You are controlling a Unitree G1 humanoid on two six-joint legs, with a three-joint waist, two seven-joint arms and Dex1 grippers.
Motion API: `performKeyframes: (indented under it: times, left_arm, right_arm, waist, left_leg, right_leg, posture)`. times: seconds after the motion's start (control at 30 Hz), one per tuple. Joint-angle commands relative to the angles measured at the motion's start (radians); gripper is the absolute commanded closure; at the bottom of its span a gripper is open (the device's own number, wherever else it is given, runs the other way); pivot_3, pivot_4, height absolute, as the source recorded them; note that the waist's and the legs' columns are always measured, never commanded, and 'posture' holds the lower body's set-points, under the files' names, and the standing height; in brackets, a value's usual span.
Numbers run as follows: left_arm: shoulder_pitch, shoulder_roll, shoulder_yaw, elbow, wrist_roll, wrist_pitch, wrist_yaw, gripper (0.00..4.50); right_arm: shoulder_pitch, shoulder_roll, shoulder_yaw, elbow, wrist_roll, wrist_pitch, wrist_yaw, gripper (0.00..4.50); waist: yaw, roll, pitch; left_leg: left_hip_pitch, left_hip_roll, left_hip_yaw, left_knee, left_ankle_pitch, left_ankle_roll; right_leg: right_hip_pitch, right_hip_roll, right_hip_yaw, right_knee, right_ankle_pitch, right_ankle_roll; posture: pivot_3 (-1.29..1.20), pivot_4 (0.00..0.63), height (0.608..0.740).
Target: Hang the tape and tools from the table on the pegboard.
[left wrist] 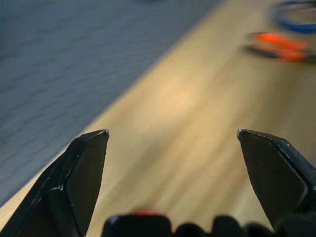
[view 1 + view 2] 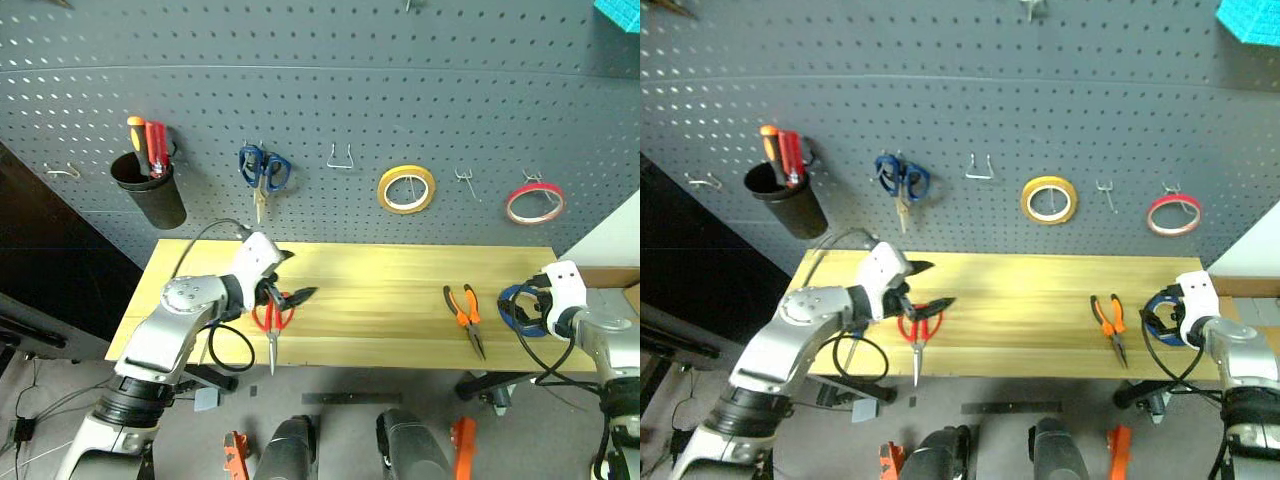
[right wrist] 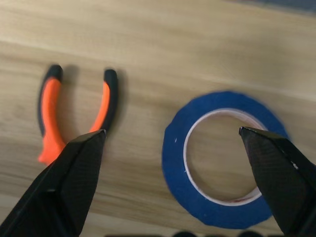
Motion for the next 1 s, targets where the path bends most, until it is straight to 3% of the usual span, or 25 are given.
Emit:
performKeyframes:
  times: [0.03,0.23,0.5,0.63,0.93,1.0]
  left_arm:
    - [-0.051,-0.004,-0.047,-0.047,-0.011,0.01,-0.063,0.02]
    - [-0.118,-0.066,-0.113,-0.029,0.018,-0.002,-0.079,0.02]
    - [-0.093,-0.047,-0.124,-0.058,0.028,-0.008,-0.107,0.02]
    - [-0.088,-0.041,-0.114,-0.06,0.025,-0.007,-0.113,0.0]
    - [-0.089,-0.061,-0.108,-0.105,-0.029,0.017,-0.134,0.0]
    - [-0.088,-0.065,-0.1,-0.11,-0.045,0.019,-0.14,0.0]
  right_arm:
    - [-0.068,-0.025,0.029,0.126,-0.038,-0.019,0.025,0.0]
    - [-0.215,-0.021,0.107,0.407,-0.119,-0.112,0.058,0.0]
    - [-0.316,-0.025,0.171,0.624,-0.188,-0.161,0.131,0.0]
    - [-0.334,-0.021,0.208,0.663,-0.229,-0.194,0.15,0.87]
    - [-0.295,-0.007,0.267,0.69,-0.303,-0.266,0.129,3.98]
    - [-0.286,-0.015,0.261,0.675,-0.3,-0.28,0.121,4.11]
  waist:
    - [-0.002,-0.001,0.012]
    - [-0.004,-0.004,0.048]
    - [-0.004,-0.011,0.059]
    - [-0.002,-0.013,0.06]
    - [0.0,-0.018,0.057]
    - [0.001,-0.019,0.056]
  left_leg:
    - [-0.001,0.0,0.0,0.0,0.0,0.0]
    - [-0.001,0.0,0.003,0.0,-0.001,0.002]
    - [-0.002,0.0,0.003,0.0,-0.002,0.002]
    - [-0.002,0.0,0.002,0.001,-0.002,0.002]
    - [-0.001,0.0,0.002,0.003,-0.002,0.001]
    - [-0.001,0.0,0.001,0.003,-0.002,0.001]
  right_leg:
    - [-0.001,0.0,0.0,0.0,0.0,0.0]
    - [-0.002,-0.001,0.002,-0.001,0.0,0.001]
    - [-0.002,-0.001,0.002,-0.001,-0.001,0.002]
    - [-0.002,-0.001,0.001,-0.001,0.0,0.002]
    - [0.0,-0.001,0.001,-0.001,0.0,0.003]
    - [0.0,-0.001,0.001,-0.001,0.001,0.003]
  posture:
    - [-0.11,0.304,0.74]
    - [-0.09,0.321,0.74]
    - [-0.07,0.319,0.74]
    - [-0.07,0.309,0.74]
    - [-0.09,0.264,0.74]
    - [-0.1,0.254,0.74]
